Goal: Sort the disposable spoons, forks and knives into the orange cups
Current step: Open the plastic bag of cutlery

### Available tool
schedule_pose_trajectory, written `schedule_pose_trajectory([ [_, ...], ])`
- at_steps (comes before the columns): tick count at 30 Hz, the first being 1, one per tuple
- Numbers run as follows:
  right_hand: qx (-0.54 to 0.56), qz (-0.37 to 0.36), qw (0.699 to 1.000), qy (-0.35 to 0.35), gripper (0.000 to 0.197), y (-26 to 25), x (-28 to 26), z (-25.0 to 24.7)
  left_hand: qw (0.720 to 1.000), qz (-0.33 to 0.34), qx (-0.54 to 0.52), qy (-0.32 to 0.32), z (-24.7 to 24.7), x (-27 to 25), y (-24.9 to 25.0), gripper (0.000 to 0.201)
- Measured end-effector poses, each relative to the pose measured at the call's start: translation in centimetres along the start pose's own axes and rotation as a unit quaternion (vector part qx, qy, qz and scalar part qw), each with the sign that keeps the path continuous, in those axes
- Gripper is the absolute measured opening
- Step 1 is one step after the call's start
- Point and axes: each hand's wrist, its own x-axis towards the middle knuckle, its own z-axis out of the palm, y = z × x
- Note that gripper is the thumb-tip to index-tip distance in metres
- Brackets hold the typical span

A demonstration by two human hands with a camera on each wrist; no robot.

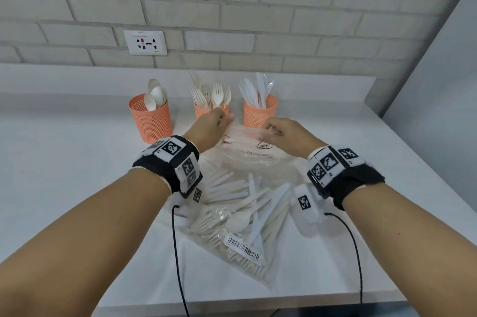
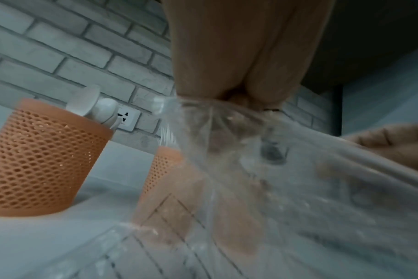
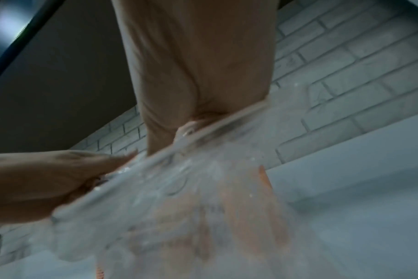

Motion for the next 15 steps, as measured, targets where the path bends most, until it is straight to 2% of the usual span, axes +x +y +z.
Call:
schedule_pose_trajectory([
  [1,-0.022,0.003,1.000,-0.013,0.024,-0.1,-0.1,-0.3,1.000,-0.005,0.006,-0.017,-0.6,0.0,0.4,0.031],
  [3,-0.089,0.022,0.995,-0.042,0.025,0.0,-0.1,-0.8,0.992,0.006,0.110,-0.056,-1.8,0.1,0.7,0.042],
  [4,-0.105,0.043,0.993,-0.044,0.023,0.0,-0.1,-1.0,0.980,0.012,0.185,-0.068,-2.3,0.2,0.6,0.040],
  [6,-0.093,0.109,0.989,-0.040,0.028,-0.2,-0.2,-0.9,0.955,-0.023,0.284,-0.076,-3.1,0.2,0.2,0.029],
  [8,0.051,0.203,0.976,-0.053,0.033,-0.6,-0.3,-0.7,0.941,-0.080,0.315,-0.094,-4.1,-0.3,-0.2,0.027],
  [9,0.171,0.241,0.953,-0.067,0.036,-0.8,-0.3,-0.6,0.940,-0.104,0.305,-0.112,-4.6,-0.7,-0.4,0.029],
  [11,0.401,0.248,0.879,-0.076,0.040,-1.0,-0.2,-0.9,0.955,-0.163,0.200,-0.150,-5.8,-1.0,-1.2,0.027],
  [12,0.475,0.231,0.846,-0.068,0.039,-1.0,0.0,-1.2,0.963,-0.203,0.080,-0.156,-6.5,-1.1,-1.7,0.025],
  [13,0.527,0.212,0.821,-0.061,0.036,-1.1,0.1,-1.3,0.955,-0.239,-0.070,-0.158,-7.1,-1.4,-1.8,0.024],
  [15,0.577,0.170,0.797,-0.061,0.031,-1.6,0.2,-1.4,0.890,-0.261,-0.341,-0.156,-8.2,-1.9,-2.2,0.033],
])
